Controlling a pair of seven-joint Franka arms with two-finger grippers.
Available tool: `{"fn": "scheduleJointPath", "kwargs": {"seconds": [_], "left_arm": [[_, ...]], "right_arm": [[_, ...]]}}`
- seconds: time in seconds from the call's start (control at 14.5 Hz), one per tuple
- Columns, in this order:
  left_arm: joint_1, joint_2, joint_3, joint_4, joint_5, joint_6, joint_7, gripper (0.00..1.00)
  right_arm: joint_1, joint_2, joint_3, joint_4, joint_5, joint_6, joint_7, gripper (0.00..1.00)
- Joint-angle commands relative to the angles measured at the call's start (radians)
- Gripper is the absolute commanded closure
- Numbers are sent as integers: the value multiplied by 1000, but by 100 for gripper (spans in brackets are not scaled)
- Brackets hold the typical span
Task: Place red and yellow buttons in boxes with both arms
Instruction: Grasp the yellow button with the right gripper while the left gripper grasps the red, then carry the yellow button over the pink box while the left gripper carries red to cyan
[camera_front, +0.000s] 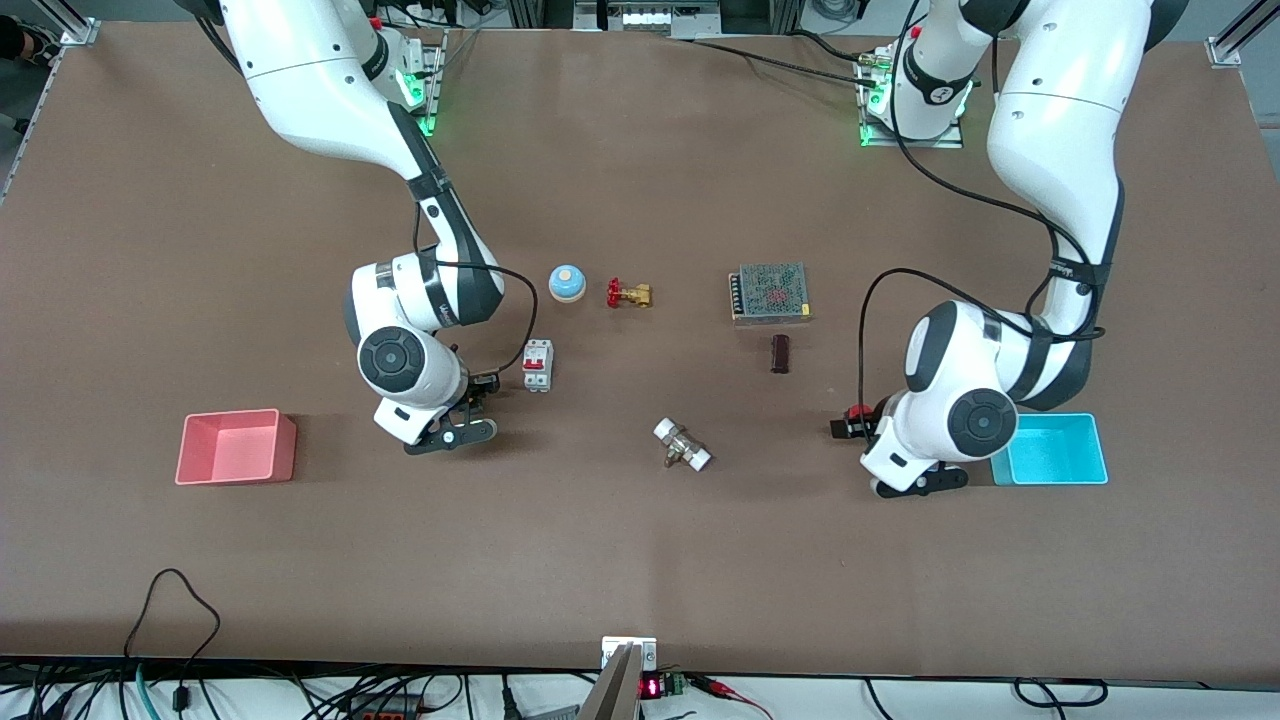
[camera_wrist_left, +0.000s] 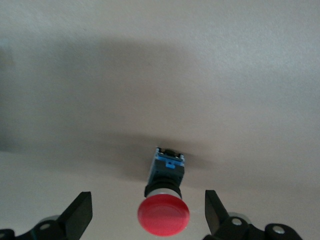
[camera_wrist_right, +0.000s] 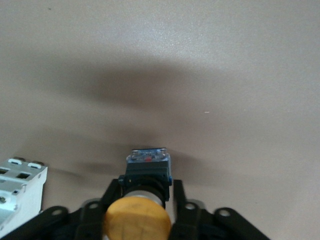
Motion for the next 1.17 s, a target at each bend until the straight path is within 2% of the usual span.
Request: {"fn": "scheduleJointPath", "kwargs": {"seconds": [0.0,0.28,0.62,0.76,0.9,1.1], "left_arm": [[-9,-25,5,-27,-33,11,-8,17],[-9,-27,5,-27,-33,9,-8,40],[-7,-27,5,-29,-33,0,0,63],[-2,-31,6,-26,-33,-9,6,67],[14,-50,9,-13,-32,-32,15,68],[57,-74,9,5,-32,-32,69,69]], "right_arm": [[9,-14,-8,-8,-6,-4,13,74],[-7,-39,-27,15,1,-5,33,77],[-61,-127,-135,59,3,-120,37,77],[-101,-127,-179,72,18,-143,41,78],[-170,-127,-179,73,18,-143,31,82],[-241,-103,-177,86,9,-143,-40,83]]}}
